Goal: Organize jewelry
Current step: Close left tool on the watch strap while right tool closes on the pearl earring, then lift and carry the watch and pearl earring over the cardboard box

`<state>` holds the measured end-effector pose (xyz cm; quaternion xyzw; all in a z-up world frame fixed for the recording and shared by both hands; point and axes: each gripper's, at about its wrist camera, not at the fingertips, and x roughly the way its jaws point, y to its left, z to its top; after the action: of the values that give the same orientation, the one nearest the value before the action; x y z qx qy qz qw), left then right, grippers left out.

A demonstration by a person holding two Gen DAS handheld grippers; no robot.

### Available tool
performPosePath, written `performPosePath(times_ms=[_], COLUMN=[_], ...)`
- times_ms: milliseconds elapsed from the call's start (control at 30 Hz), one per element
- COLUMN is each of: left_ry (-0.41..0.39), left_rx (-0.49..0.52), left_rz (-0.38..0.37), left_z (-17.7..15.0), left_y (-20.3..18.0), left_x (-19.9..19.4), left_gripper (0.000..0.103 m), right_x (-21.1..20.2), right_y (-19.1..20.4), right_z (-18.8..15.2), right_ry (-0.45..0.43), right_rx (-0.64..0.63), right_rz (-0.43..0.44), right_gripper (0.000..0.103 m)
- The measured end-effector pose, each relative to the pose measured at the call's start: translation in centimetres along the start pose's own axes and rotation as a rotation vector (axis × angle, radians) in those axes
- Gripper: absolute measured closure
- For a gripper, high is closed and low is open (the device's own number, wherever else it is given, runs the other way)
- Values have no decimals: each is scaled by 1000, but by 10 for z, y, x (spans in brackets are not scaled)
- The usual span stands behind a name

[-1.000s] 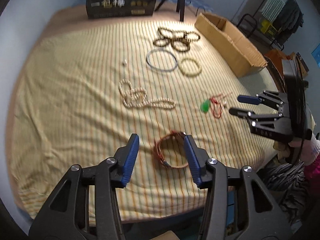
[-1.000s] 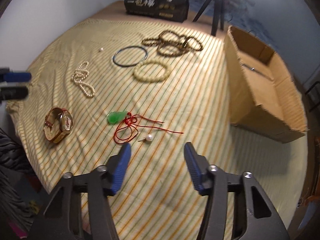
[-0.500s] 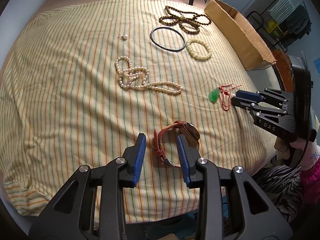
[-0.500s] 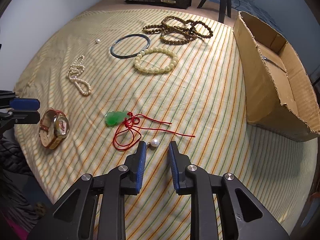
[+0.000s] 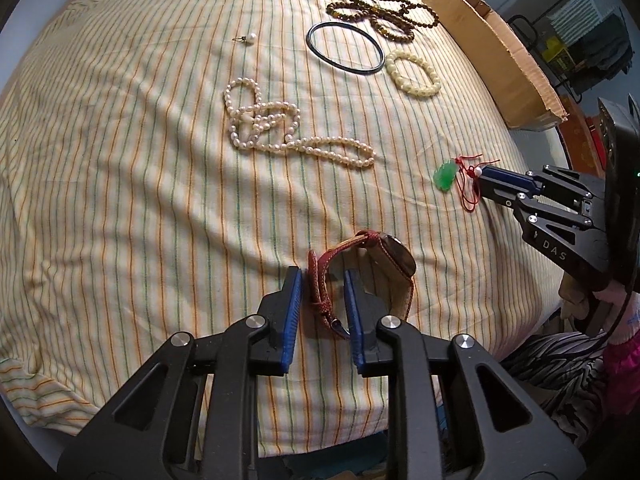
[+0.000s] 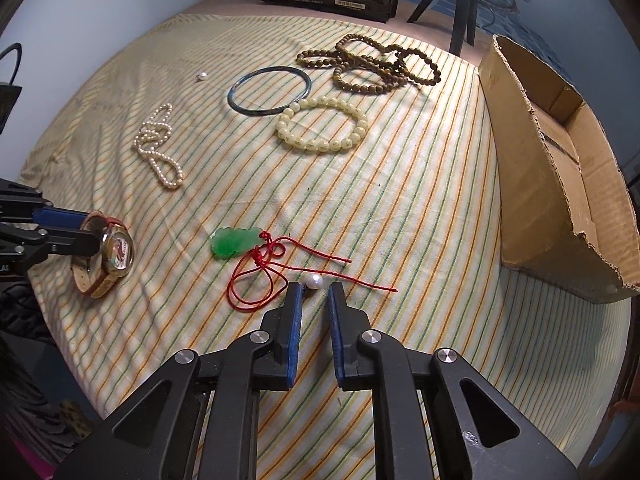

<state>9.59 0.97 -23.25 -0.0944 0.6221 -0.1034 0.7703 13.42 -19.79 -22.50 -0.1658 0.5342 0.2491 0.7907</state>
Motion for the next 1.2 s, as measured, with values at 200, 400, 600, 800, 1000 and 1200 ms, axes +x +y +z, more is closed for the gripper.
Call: performPosePath(times_ms=[200, 400, 600, 800, 1000, 1200], left_ry=[1, 2, 2, 7, 5, -33], left_rx=[2, 1, 9, 13, 22, 16], left_rz=[4, 4, 8, 19, 26, 31], left_z=[0, 2, 2, 4, 4, 6], left_y=[1, 0, 1, 2, 2, 1], left_x=[1, 2, 1, 4, 7, -1], left_gripper=[85, 85, 85, 91, 96, 96], right_x=[1, 1, 1, 5, 4, -7], right_y=[-1, 0, 1, -2, 2, -4], right_z=[3, 3, 5, 10, 9, 4], right_ry=[-5, -8, -20, -21, -18, -28], right_rx=[5, 3, -4, 2, -17, 10], right_rz=[1, 8, 6, 11, 10, 36], right_gripper=[91, 82, 80, 80, 96, 96])
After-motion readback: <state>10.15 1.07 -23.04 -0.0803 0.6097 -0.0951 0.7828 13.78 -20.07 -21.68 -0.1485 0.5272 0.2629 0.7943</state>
